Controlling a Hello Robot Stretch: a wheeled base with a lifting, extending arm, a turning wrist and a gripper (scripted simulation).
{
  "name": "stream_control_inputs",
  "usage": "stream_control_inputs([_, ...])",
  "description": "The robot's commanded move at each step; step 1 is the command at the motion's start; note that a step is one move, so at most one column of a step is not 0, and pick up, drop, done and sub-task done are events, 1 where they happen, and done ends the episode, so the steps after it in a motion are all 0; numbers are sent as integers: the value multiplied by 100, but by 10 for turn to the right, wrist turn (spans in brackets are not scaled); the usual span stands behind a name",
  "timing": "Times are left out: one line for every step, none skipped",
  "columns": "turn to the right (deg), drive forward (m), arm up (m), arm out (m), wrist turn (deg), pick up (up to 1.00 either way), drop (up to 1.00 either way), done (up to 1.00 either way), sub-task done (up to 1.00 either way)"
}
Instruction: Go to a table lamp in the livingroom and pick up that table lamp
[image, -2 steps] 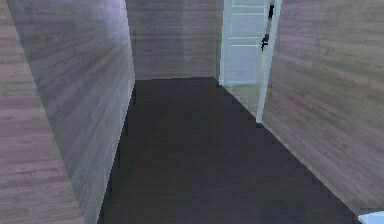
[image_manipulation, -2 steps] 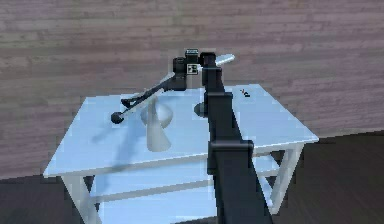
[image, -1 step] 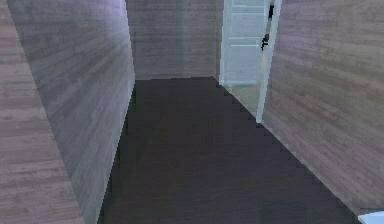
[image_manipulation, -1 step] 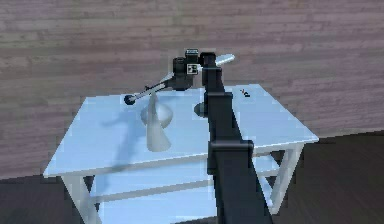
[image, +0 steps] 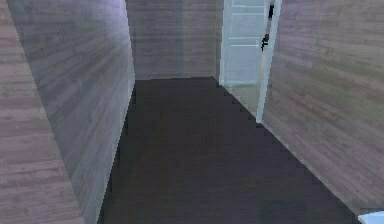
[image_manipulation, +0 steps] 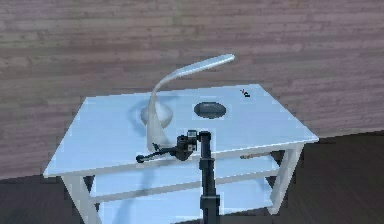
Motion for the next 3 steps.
stream_control_inputs([0,0,0,0,0,100,0,0,0])
stream_control_inputs([0,0,10,0,0,0,0,0,0])
stream_control_inputs([0,0,0,0,0,0,0,100,0])
